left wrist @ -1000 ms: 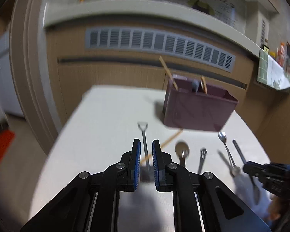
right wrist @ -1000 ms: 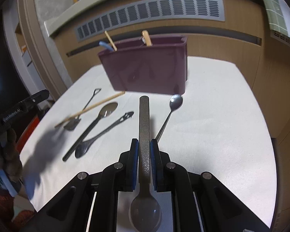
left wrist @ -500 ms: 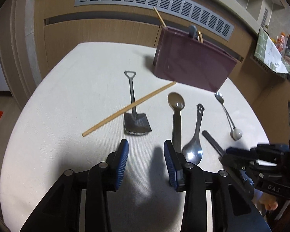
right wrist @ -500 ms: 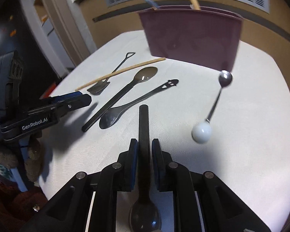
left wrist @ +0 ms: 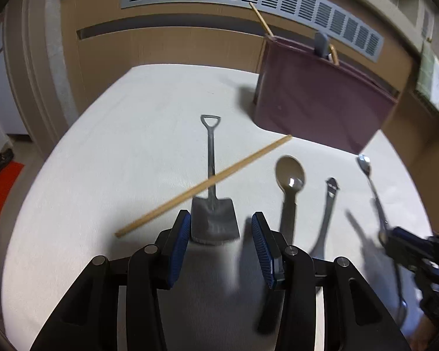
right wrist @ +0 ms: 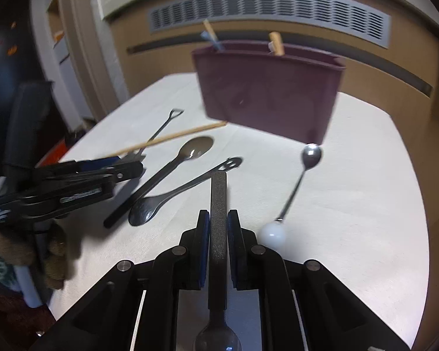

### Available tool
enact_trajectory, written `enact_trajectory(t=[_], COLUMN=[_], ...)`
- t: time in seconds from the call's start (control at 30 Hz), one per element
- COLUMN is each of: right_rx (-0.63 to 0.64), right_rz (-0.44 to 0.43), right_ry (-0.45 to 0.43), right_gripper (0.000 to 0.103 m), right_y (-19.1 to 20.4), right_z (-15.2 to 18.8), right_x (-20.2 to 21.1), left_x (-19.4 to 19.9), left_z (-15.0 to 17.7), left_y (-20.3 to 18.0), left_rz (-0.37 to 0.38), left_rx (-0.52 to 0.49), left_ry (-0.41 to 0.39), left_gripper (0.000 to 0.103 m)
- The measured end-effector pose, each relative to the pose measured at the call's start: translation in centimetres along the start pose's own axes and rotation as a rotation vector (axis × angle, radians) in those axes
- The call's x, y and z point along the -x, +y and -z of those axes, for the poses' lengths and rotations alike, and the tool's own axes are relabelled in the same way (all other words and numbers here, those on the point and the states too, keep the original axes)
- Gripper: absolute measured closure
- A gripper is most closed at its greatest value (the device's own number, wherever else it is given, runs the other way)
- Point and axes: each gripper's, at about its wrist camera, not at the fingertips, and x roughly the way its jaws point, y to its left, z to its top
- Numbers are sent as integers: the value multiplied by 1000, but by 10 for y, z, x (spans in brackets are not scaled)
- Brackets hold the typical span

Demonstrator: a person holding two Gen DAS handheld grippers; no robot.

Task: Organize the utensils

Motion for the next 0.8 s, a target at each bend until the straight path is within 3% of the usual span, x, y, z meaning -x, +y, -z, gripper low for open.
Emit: enact_trajectory(t=[0.13, 0.23, 0.37, 0.43, 0.57, 0.63, 0.67, 0.7, 0.8], right_rx=[2, -3, -11, -21, -46, -50, -49, -48, -42], right_rz=[34, 11, 13, 18, 24, 26, 29, 32, 40], right_ry=[-46, -62, -72, -81, -113, -130, -138, -144, -158], right_gripper=[92, 92, 92, 92, 92, 92, 92, 92, 92], right_y=[0, 0, -2, -3, -10, -11, -11, -11, -11], right_z=[1, 0, 1, 1, -3, -8, -10, -12, -18], right_x=[7, 7, 12, 15, 25, 30, 32, 33, 38], left_x=[-3, -4, 0, 15, 55, 71, 79, 86, 99], left_z=[0, 0, 1, 2, -1, -7, -11, -15, -25], left_y=[-4, -4, 0, 6, 4, 4, 3, 2, 0], left_rz=[-37, -39, -28, 16, -14, 3, 8, 14, 47], left_rx=[-31, -36, -27, -22, -108, -122, -133, -139, -156], left_ry=[1, 0, -20, -96, -283, -323, -341, -355, -368], left_gripper=[59, 59, 70, 71, 74, 78, 85, 99, 99])
